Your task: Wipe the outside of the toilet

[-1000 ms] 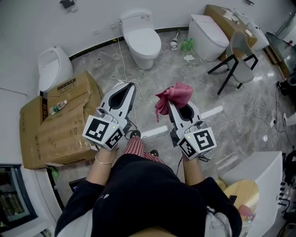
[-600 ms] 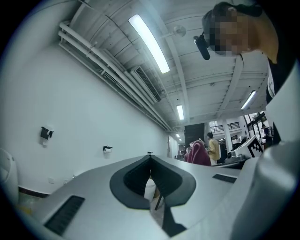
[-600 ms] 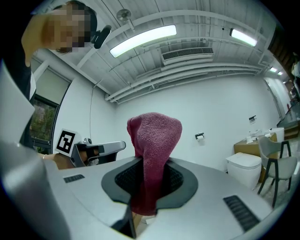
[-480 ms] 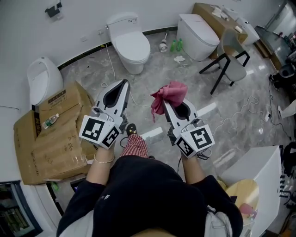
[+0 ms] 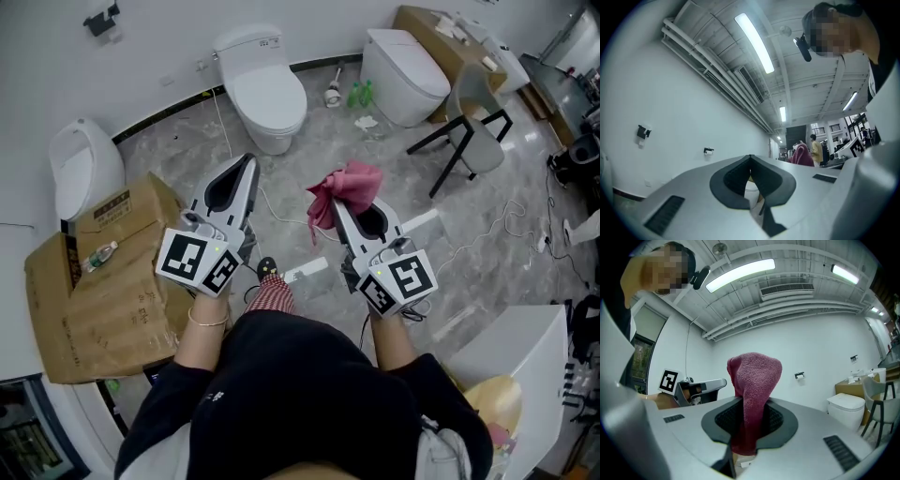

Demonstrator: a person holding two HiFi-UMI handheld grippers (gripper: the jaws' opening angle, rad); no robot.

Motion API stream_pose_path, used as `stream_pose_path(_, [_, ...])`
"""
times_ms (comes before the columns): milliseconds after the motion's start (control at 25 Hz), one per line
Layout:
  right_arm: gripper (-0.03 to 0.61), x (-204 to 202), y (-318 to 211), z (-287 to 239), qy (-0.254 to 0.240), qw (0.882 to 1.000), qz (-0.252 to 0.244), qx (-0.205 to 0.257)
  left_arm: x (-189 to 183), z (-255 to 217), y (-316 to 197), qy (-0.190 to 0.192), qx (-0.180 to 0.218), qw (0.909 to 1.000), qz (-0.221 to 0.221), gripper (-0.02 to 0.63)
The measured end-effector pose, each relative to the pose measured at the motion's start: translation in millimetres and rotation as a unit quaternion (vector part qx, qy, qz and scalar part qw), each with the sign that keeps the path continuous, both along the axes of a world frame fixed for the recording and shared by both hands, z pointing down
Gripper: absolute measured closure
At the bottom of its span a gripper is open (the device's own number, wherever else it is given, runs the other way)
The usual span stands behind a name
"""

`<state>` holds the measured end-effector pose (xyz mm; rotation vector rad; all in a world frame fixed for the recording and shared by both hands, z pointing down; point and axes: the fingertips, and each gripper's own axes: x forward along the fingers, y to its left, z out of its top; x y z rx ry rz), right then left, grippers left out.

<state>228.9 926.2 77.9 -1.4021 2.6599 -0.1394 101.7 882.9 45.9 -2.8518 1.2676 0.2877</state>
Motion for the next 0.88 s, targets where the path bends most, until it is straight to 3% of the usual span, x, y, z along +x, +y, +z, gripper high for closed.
stream_pose_path(280, [0.491, -12.5, -23.8, 3.0, -0.002, 1.0, -0.013, -0.003, -23.2, 9.5, -17.5, -0.008, -0.012, 0.9996, -0.023, 0.611])
stream_pose_path(880, [0.491, -26.6, 13.9, 6.3, 0.003, 0.999, -0.052, -0.007, -41.3, 16.7, 26.4, -0.014, -0.016, 0.9977, -0.064, 0.609])
